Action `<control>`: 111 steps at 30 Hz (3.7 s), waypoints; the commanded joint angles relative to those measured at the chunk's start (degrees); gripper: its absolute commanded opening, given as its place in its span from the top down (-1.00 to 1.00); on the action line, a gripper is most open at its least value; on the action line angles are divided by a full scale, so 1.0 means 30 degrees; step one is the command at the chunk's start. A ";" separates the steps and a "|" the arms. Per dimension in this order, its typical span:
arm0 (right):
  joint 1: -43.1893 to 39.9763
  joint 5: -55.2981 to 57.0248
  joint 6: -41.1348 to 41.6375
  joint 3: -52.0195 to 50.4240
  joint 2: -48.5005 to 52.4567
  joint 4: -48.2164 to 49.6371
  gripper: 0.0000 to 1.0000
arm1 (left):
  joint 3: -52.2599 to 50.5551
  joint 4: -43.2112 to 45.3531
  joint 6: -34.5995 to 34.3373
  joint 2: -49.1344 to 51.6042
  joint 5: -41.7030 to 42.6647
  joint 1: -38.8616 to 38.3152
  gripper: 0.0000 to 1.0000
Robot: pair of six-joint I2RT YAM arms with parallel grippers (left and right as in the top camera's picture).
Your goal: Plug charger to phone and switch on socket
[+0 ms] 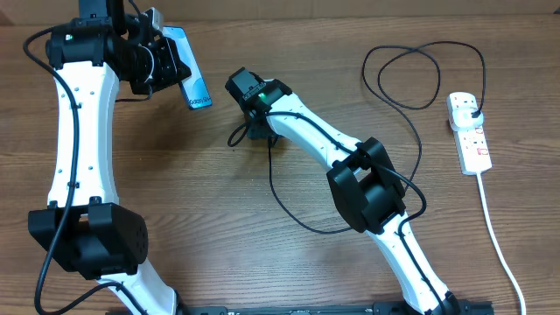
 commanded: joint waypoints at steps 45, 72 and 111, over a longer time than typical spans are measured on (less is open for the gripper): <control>-0.3942 -0.9726 -0.4707 0.1231 -0.4437 -0.0758 0.93 | 0.0321 0.2324 0.3330 -0.0146 0.6462 0.0000 0.92; -0.3840 -1.7041 -1.0848 0.1027 -1.0622 -0.5523 0.92 | 0.0321 1.8236 -0.5020 -0.0146 1.7194 0.0000 0.92; -0.2011 -2.0342 -0.6521 -0.9398 -1.0644 -0.2069 -1.00 | 0.0321 0.3796 0.0896 -0.0146 0.1676 0.0000 0.92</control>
